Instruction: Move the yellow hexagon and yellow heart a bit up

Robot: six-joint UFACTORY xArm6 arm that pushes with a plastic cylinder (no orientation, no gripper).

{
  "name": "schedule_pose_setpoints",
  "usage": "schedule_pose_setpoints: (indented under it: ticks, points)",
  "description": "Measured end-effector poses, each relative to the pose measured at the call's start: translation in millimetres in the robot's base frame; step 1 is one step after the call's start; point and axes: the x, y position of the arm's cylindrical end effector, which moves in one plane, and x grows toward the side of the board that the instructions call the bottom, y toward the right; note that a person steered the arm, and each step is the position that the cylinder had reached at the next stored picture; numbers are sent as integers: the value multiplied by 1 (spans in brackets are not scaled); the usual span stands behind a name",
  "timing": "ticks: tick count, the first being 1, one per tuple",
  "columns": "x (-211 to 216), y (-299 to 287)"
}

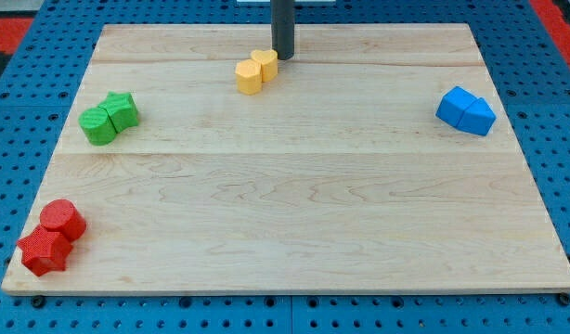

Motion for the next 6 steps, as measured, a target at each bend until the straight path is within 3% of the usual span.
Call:
schedule_pose_setpoints:
  ticks: [2, 4, 6]
  points:
    - [44, 12]
    - [74, -27]
    - [76, -82]
